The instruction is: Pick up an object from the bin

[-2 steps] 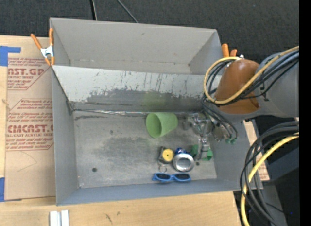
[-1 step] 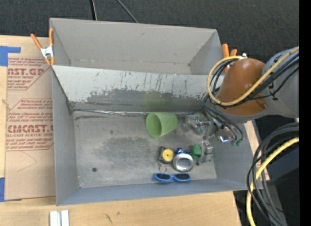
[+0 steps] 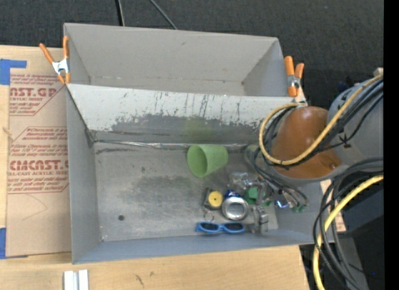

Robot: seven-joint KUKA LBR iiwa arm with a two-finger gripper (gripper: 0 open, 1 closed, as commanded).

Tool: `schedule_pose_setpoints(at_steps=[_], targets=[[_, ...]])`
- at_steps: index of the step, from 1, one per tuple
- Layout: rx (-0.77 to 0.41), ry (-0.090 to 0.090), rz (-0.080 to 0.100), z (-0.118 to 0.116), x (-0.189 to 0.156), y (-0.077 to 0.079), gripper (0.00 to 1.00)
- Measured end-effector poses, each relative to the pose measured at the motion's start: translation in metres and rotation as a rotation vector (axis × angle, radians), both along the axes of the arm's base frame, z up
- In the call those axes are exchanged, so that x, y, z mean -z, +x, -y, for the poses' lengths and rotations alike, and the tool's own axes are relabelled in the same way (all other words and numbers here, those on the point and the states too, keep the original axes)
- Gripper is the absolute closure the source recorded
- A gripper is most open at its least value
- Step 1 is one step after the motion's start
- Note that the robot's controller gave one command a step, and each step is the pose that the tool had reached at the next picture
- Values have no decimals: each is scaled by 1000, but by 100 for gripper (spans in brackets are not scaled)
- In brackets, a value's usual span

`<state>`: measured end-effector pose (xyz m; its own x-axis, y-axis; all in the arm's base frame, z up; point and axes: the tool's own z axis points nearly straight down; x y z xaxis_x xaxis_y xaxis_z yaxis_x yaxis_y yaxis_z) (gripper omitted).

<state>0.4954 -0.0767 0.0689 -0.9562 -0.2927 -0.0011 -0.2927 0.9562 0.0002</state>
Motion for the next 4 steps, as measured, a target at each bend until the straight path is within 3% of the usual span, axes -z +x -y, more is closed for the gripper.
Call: schedule_pose_setpoints(at_steps=[1,2,3,4], targets=[[0,-1,-1,0,-1,0,100],[-14,-1,10,-10,-110,29,100],[-14,0,1,-10,-105,26,0],[-138,1,-5,44,3,28,0]])
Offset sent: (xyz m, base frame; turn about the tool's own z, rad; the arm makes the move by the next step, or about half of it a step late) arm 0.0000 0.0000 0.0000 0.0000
